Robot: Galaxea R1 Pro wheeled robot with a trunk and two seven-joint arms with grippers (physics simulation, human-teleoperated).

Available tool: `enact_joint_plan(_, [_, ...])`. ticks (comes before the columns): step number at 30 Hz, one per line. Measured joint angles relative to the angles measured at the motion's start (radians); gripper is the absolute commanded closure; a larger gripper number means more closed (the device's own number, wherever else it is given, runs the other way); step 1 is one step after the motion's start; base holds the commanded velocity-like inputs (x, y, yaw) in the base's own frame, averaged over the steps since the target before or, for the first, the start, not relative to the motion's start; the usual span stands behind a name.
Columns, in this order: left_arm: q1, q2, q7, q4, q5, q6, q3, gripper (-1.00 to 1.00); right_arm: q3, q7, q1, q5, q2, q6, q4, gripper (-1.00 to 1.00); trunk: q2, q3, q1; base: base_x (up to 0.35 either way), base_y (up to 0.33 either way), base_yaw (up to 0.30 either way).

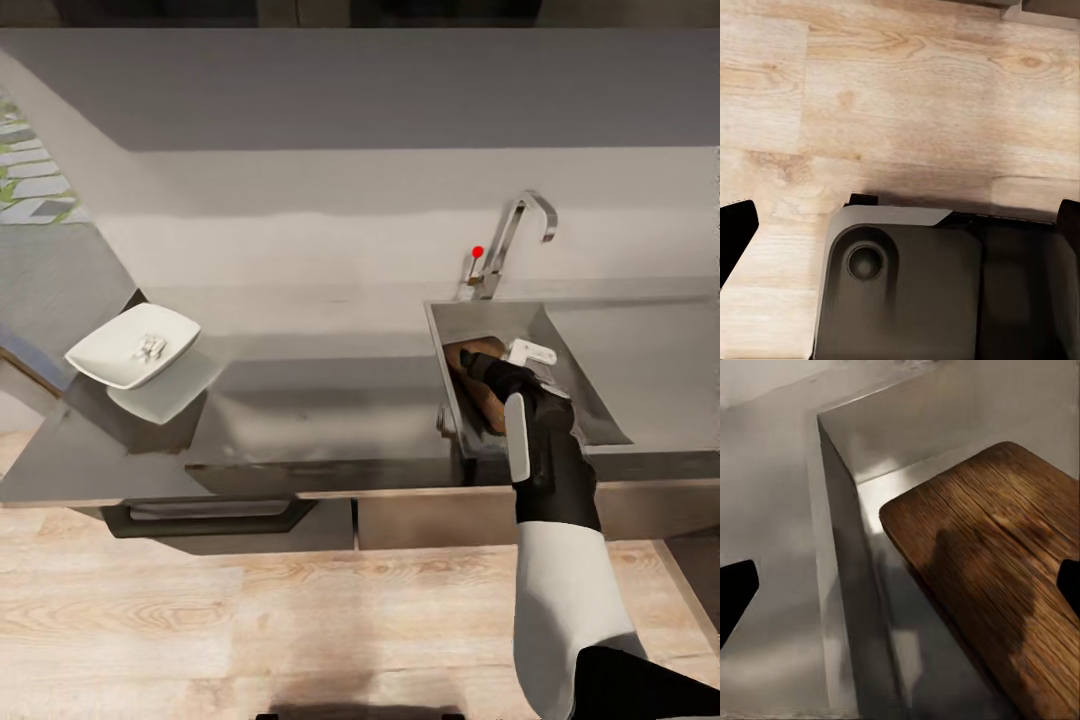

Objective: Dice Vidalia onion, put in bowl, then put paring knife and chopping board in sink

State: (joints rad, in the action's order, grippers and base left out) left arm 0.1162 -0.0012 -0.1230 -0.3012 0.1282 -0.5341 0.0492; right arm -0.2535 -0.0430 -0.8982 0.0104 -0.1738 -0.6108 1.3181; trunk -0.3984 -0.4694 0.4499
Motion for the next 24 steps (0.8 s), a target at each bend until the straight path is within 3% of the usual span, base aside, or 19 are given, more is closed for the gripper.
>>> enact_joint_plan(5, [0.0, 0.0, 0.0, 0.0, 0.0, -0.001, 0.0, -1.0, 0.029, 0.0, 0.026, -0.001, 0.0, 0.074, 0.01, -1.0, 0.0, 0.0, 0.0, -0.202, 0.0, 0.0])
enact_joint_plan(24, [0.0, 0.0, 0.0, -0.001, 0.0, -0.001, 0.0, -1.0, 0.038, 0.0, 0.041, -0.001, 0.0, 0.085, 0.012, -1.0, 0.0, 0.0, 0.0, -0.217, 0.0, 0.0])
